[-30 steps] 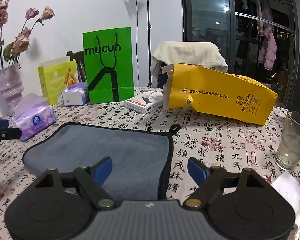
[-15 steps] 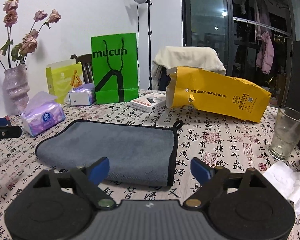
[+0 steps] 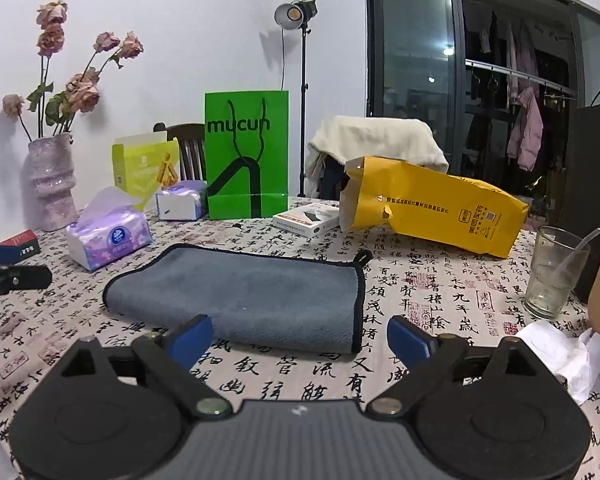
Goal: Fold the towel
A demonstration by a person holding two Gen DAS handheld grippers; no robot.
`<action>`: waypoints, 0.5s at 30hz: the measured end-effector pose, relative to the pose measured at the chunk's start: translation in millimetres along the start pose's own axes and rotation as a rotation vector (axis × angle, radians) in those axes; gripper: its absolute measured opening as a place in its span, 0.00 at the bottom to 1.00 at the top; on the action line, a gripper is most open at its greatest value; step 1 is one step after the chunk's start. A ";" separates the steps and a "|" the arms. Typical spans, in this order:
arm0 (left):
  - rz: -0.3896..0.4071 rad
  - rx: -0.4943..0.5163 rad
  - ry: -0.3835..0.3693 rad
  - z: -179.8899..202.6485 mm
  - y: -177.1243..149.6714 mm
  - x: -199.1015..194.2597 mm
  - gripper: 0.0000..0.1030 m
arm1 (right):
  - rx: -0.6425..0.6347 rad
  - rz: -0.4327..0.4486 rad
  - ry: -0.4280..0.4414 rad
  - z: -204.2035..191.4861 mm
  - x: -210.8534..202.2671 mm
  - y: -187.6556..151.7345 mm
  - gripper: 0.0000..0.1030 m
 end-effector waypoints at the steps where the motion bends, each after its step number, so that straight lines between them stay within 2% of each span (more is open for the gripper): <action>1: 0.002 0.000 0.000 -0.5 -0.9 -2.4 1.00 | -0.002 0.002 0.001 -2.0 -2.6 -1.2 0.92; 15: 0.038 0.020 0.002 8.3 -15.5 -39.6 1.00 | 0.008 0.045 -0.003 -20.1 -36.8 -16.3 0.92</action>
Point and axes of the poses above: each gripper's, at about its wrist camera, not at the fingertips, and x roughly the way its jaws point, z to its right, y to its top, the point moved 9 cm from there along x, roughly the way its jaws point, and after that the axes turned 1 degree about z, right-handed, at the moved point
